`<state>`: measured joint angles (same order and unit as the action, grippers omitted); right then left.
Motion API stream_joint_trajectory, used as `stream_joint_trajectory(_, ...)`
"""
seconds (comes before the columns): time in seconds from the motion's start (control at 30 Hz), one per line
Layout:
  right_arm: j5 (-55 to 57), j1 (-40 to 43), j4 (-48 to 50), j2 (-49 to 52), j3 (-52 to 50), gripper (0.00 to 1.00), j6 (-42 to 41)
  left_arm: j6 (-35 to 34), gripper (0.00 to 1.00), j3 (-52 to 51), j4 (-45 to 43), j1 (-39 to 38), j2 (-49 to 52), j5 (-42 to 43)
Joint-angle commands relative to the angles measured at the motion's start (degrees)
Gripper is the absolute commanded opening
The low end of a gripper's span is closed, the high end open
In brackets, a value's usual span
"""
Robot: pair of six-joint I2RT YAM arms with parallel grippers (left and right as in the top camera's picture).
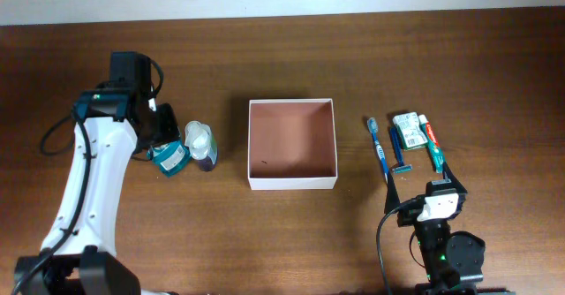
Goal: Pack container
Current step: 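Lift the mouthwash bottle and carry it over the pink box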
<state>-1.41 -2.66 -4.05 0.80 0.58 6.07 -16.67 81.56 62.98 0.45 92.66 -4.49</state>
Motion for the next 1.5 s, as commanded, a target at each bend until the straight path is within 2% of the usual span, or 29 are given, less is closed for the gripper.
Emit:
stream_joint_trajectory(0.0,-0.3,0.5,-0.2,-0.6,-0.3,0.98,-0.1,2.2,0.56,1.0,0.0,0.2,1.9,0.6)
stream_joint_trajectory(0.07,-0.3,0.5,-0.2,-0.6,-0.3,0.98,-0.1,2.2,0.55,1.0,0.1,0.2,2.5,0.6)
stream_joint_trajectory(0.17,-0.3,0.5,-0.2,-0.6,-0.3,0.99,-0.1,2.2,0.42,1.0,0.2,0.2,2.8,0.6)
stream_joint_trajectory(0.47,-0.3,0.5,-0.2,-0.6,-0.3,0.98,-0.1,2.2,0.40,1.0,0.2,0.5,2.8,-1.1)
stream_joint_trajectory(0.77,-0.3,0.5,-0.2,-0.6,-0.3,0.98,-0.1,2.2,0.28,1.0,0.5,2.0,2.8,-1.5)
stream_joint_trajectory(1.13,-0.3,0.5,-0.2,-0.6,-0.3,0.98,-0.1,2.2,0.27,3.2,1.7,5.6,-0.1,-1.6)
stream_joint_trajectory(1.47,-0.3,0.5,-0.2,-0.6,-0.3,0.98,-0.1,2.9,0.25,18.3,8.9,5.6,-6.8,-1.3)
